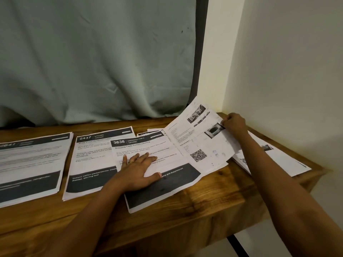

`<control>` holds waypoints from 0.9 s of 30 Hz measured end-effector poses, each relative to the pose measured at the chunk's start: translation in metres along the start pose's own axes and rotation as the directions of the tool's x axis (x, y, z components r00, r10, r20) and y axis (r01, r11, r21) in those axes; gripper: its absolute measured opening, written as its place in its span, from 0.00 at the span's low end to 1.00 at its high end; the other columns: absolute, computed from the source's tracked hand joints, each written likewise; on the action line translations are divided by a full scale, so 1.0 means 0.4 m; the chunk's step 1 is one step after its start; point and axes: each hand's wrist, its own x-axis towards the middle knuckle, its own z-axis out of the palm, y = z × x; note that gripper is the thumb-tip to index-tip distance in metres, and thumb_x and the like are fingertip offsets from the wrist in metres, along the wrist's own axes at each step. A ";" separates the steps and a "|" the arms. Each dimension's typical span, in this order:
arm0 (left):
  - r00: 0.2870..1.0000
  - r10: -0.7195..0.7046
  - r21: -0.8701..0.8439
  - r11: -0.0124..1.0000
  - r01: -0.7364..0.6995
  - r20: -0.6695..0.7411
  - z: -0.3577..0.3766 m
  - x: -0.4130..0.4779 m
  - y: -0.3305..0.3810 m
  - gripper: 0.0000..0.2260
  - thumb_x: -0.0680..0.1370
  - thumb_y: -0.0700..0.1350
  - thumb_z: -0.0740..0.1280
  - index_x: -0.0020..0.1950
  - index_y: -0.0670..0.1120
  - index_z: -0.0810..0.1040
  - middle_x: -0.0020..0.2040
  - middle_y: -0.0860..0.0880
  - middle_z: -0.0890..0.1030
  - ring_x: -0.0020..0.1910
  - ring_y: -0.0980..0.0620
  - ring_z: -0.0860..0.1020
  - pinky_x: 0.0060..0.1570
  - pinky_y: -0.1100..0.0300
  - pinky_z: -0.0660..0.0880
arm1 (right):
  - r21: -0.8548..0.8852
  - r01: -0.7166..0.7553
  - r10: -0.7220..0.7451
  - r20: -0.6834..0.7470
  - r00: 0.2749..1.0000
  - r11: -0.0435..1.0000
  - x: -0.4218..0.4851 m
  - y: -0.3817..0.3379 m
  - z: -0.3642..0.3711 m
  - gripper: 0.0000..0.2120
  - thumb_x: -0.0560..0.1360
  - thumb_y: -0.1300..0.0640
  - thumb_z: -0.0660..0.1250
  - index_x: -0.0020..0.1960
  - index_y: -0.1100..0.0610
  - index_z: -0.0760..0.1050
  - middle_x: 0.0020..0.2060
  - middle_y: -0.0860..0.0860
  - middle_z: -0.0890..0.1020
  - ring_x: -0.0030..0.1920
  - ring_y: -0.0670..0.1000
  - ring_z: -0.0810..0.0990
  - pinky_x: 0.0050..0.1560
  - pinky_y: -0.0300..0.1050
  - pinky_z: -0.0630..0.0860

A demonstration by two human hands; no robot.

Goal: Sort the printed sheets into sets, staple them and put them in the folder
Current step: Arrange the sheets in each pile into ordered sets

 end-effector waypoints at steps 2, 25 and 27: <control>1.000 0.002 -0.006 1.000 -0.002 -0.007 0.000 0.000 0.000 0.42 0.66 0.76 0.43 0.78 0.60 0.48 0.79 0.52 0.46 0.78 0.46 0.45 0.73 0.41 0.36 | -0.010 0.002 -0.002 0.018 1.000 1.000 -0.011 0.007 0.018 0.04 0.74 0.64 0.63 0.41 0.60 0.71 0.39 0.59 0.76 0.40 0.55 0.72 0.35 0.44 0.65; 1.000 0.020 -0.016 1.000 -0.020 -0.006 0.007 0.010 -0.006 0.59 0.50 0.83 0.29 0.78 0.60 0.46 0.79 0.52 0.45 0.78 0.47 0.44 0.72 0.41 0.35 | -0.129 0.036 0.004 0.294 0.956 0.991 -0.117 -0.017 0.219 0.10 0.76 0.59 0.65 0.52 0.64 0.81 0.46 0.59 0.82 0.42 0.50 0.76 0.33 0.36 0.65; 1.000 0.018 -0.008 1.000 -0.018 -0.004 0.007 0.010 -0.004 0.59 0.49 0.83 0.28 0.78 0.60 0.46 0.79 0.52 0.45 0.78 0.47 0.44 0.72 0.41 0.35 | -0.172 0.027 0.025 0.292 0.956 0.985 -0.111 -0.023 0.217 0.09 0.76 0.59 0.66 0.48 0.64 0.80 0.39 0.56 0.80 0.40 0.50 0.76 0.34 0.36 0.66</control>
